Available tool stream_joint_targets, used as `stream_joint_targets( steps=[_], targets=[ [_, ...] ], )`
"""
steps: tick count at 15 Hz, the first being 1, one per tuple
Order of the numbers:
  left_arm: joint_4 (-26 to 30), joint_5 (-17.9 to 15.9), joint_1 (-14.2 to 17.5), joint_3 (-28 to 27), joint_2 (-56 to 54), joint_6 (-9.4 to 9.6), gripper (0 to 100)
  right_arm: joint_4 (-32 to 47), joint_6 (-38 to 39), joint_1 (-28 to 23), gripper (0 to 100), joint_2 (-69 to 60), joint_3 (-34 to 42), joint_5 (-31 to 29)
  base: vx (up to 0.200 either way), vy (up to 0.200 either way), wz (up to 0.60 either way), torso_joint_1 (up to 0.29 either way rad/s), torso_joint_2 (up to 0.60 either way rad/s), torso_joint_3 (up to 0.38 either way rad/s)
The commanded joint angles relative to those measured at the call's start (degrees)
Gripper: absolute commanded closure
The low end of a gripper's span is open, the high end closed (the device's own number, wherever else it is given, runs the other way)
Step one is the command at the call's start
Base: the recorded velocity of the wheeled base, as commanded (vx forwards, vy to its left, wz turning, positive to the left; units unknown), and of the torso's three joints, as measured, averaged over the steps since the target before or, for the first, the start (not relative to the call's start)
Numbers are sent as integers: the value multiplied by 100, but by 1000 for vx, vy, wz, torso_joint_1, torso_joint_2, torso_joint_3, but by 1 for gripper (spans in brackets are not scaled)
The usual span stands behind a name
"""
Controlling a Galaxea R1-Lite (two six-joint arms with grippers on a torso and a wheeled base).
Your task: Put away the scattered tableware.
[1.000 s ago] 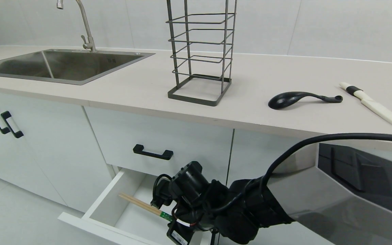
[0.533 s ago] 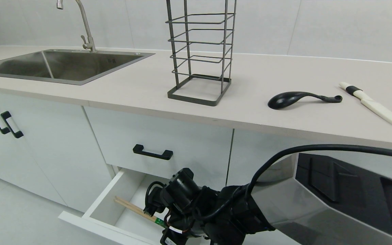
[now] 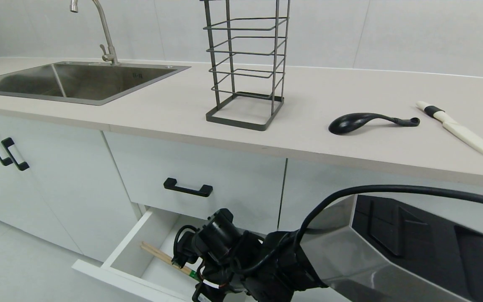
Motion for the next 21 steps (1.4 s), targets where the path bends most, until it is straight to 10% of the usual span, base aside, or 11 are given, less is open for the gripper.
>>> stream_joint_targets(
  steps=[1, 17, 18, 21],
  targets=[
    [-8, -2, 0, 0, 7, 0, 0, -6, -11, 138, 100, 45, -2, 22, 0, 0, 0, 0, 0, 0],
    [-8, -2, 0, 0, 7, 0, 0, -15, 218, 279, 100, 317, -125, -49, 0, 0, 0, 0, 0, 0],
    [1, -2, 0, 0, 7, 0, 0, -6, 218, 270, 0, 326, -116, -57, 0, 0, 0, 0, 0, 0],
    [-8, -2, 0, 0, 7, 0, 0, 3, 235, 252, 0, 335, -108, -57, 0, 0, 0, 0, 0, 0]
  ],
)
